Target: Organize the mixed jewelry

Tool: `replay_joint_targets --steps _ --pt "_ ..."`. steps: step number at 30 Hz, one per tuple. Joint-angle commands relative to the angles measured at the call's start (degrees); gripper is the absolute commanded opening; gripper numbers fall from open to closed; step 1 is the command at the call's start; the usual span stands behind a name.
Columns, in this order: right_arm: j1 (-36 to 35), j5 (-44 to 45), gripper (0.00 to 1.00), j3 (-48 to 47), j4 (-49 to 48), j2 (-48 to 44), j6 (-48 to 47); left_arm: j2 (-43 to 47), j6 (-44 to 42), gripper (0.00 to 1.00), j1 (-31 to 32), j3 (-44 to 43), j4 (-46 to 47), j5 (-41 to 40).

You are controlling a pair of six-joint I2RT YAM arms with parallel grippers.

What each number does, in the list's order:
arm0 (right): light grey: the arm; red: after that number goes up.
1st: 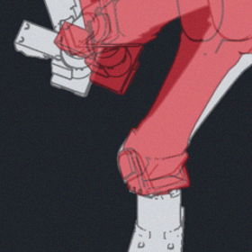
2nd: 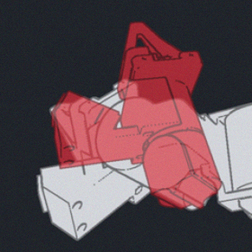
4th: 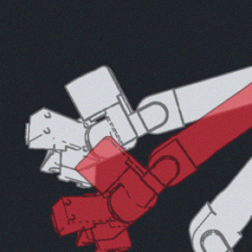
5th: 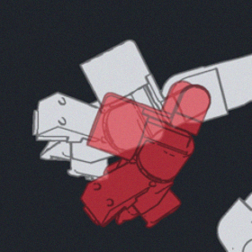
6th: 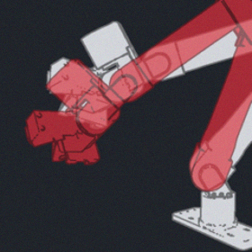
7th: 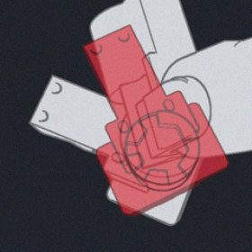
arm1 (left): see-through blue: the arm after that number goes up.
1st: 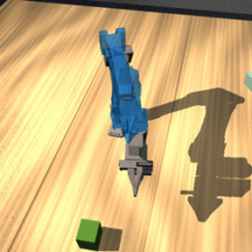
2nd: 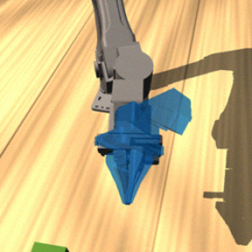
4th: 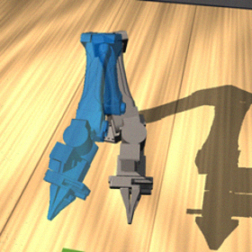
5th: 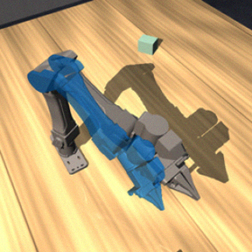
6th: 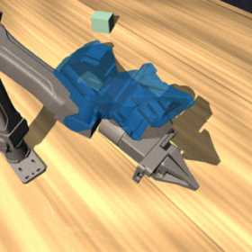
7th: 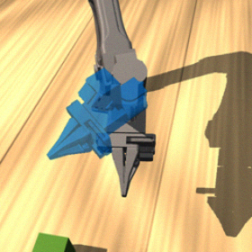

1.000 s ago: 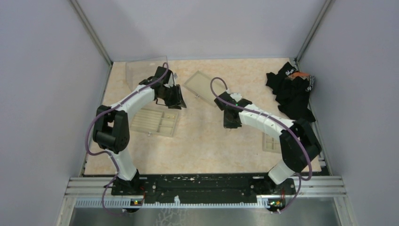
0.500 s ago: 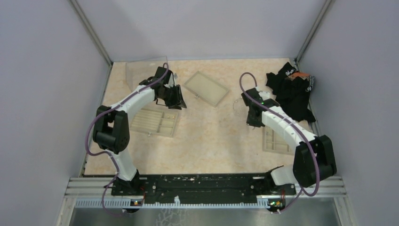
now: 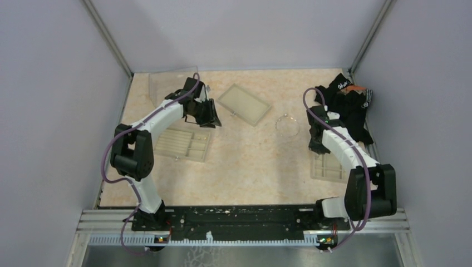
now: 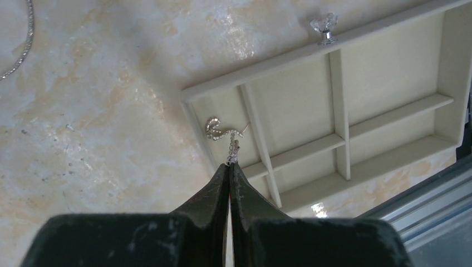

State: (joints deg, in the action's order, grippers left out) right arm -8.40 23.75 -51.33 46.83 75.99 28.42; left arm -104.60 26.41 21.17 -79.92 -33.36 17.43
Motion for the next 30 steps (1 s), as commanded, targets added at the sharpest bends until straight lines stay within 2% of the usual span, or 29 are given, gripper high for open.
replay_joint_targets --steps 1,3,7,16,22,27,30 --pt "1.6 1.1 0.00 0.8 -3.0 2.9 -1.4 -0.7 0.5 0.40 0.4 -2.0 1.2 0.9" --pt "1.6 1.0 0.02 0.9 -3.6 3.7 -1.4 -0.8 0.6 0.40 0.3 -2.0 1.0 0.8" --pt "1.6 0.8 0.27 0.1 -3.9 3.7 -1.8 -0.7 0.7 0.40 0.5 -2.2 1.0 0.9" --pt "1.6 -2.8 0.29 -4.7 -3.8 1.3 -2.0 -0.8 0.7 0.41 0.7 -2.9 0.9 0.9" --pt "0.8 -9.4 0.36 -8.1 -6.9 2.4 0.1 -1.1 -1.2 0.46 2.1 -4.3 0.0 -3.2" --pt "-4.7 -10.1 0.43 -13.7 -8.8 9.4 2.0 -1.6 -2.2 0.51 3.4 -5.8 -1.4 -5.0" --pt "-5.7 -11.1 0.46 -18.4 -9.2 15.9 2.2 -1.3 -1.9 0.52 3.6 -6.0 -1.7 -5.3"
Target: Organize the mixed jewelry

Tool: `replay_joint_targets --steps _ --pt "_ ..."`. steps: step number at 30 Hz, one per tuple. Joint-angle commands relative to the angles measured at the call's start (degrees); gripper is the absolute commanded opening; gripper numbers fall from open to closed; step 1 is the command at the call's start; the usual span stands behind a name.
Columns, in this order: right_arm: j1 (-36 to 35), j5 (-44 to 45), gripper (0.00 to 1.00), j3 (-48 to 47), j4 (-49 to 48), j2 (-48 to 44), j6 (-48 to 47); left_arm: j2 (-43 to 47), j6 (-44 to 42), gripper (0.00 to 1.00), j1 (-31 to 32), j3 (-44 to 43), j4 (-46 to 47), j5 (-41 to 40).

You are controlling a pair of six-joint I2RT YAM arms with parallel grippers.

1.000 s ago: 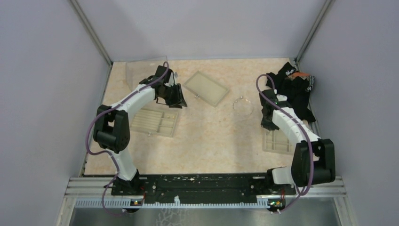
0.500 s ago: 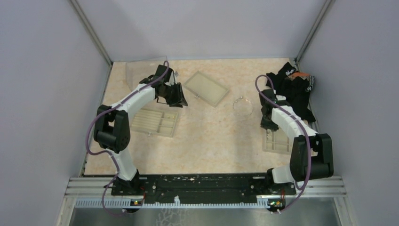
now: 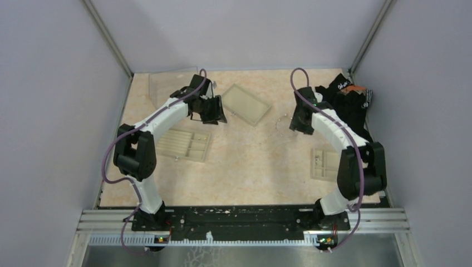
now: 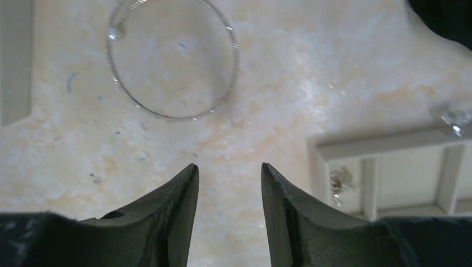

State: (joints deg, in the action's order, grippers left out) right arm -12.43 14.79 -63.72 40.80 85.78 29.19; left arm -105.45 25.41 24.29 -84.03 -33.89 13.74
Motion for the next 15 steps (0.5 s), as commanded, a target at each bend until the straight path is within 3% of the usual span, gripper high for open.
replay_joint_targets --steps 1,9,15 --pt "-1.7 -2.3 0.46 -8.1 -3.3 8.9 1.6 -0.2 -0.9 0.53 0.5 -1.8 -1.3 -1.7" --pt "-1.7 -2.5 0.42 -23.1 -0.5 24.3 5.3 1.4 -0.8 0.53 0.6 1.5 -1.5 -3.8" --pt "-1.6 0.9 0.38 -30.5 2.1 30.7 11.7 2.5 -0.5 0.53 0.7 2.9 -1.3 -4.7"
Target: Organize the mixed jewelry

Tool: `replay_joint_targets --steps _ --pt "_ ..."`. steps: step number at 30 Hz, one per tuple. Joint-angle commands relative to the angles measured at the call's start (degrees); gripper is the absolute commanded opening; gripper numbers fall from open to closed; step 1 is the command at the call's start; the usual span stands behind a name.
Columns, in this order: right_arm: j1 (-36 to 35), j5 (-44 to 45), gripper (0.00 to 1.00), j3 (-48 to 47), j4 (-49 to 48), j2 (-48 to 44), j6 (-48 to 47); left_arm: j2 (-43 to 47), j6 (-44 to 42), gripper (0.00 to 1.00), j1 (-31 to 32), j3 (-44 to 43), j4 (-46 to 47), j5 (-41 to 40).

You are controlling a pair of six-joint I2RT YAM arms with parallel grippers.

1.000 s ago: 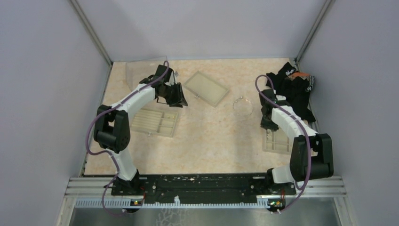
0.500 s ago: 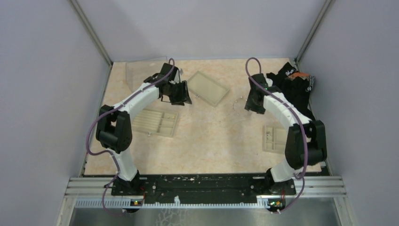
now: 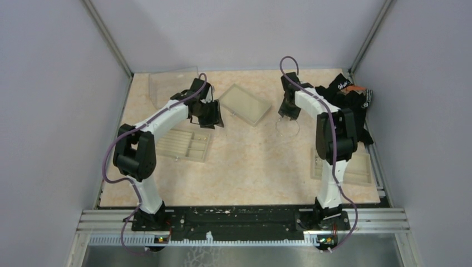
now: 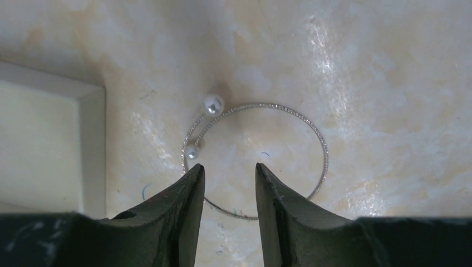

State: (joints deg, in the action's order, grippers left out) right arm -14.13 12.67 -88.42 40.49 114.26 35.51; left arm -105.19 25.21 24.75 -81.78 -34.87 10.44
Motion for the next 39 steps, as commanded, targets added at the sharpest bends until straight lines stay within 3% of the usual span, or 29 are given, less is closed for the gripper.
replay_joint_targets --steps 1,10,20,30,39 --pt "0.0 3.6 0.38 -7.1 3.3 3.2 6.2 2.3 -0.3 0.53 0.1 0.5 -0.4 -1.5" --pt "0.2 4.9 0.34 -15.2 6.5 11.0 9.0 2.4 -0.6 0.53 0.2 0.6 -1.0 -2.4" --pt "0.2 5.0 0.24 -15.2 6.1 12.8 8.6 2.0 -0.5 0.52 0.2 0.2 -1.2 -2.7" --pt "0.2 3.4 0.00 -11.6 2.9 7.6 4.5 1.4 -0.4 0.53 0.2 -0.8 -1.1 -2.5" --pt "-0.1 2.2 0.00 -8.7 1.8 1.7 -0.2 1.1 -0.7 0.53 0.2 -1.1 -0.9 -2.5"
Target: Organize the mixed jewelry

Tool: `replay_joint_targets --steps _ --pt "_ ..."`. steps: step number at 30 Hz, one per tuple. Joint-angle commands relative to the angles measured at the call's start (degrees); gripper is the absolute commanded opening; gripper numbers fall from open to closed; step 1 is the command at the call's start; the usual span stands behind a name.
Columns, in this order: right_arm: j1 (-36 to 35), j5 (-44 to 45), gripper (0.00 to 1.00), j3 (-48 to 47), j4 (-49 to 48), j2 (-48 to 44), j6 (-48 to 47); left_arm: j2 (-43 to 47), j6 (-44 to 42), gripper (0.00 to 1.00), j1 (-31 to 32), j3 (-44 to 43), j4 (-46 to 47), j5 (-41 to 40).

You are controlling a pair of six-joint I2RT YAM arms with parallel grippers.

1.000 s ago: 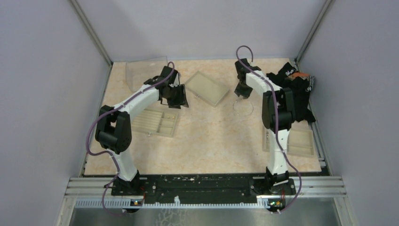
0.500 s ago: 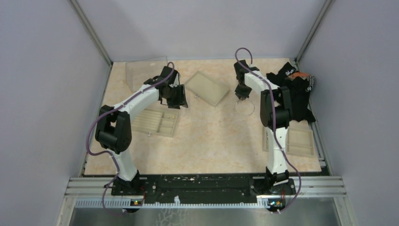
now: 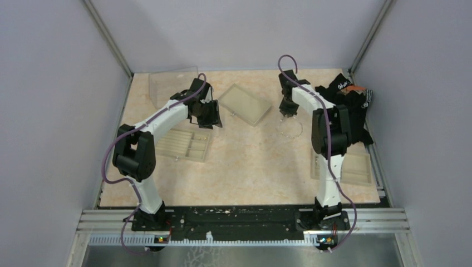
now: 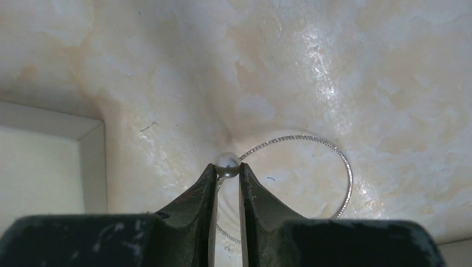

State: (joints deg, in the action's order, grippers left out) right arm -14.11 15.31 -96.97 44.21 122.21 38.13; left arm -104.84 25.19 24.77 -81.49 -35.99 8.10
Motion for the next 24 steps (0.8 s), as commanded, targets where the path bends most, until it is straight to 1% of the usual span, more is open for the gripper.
replay_joint_targets --steps 1,7,12,16,20,24 --pt "-0.2 -0.7 0.00 -0.3 -2.1 -7.0 -3.2 0.6 -0.9 0.52 0.2 -1.4 0.3 0.2" --pt "-2.5 0.3 0.00 -4.9 -0.8 -7.7 -5.2 0.6 -0.6 0.52 0.1 -1.8 -0.1 0.6" --pt "-4.5 0.5 0.00 -13.4 1.6 -5.6 -6.1 1.8 -0.8 0.53 0.1 -0.9 -0.2 -0.3" --pt "-6.5 -0.1 0.00 -22.7 4.3 -0.8 -6.7 3.1 -0.7 0.53 0.0 0.5 -0.2 -1.0" --pt "-8.7 -0.5 0.00 -32.6 6.8 6.1 -6.7 4.5 -0.3 0.52 0.0 2.2 0.0 -1.1" --pt "-10.2 -1.4 0.00 -39.0 7.3 11.0 -5.8 6.4 -0.3 0.52 0.0 3.6 -0.2 -2.2"
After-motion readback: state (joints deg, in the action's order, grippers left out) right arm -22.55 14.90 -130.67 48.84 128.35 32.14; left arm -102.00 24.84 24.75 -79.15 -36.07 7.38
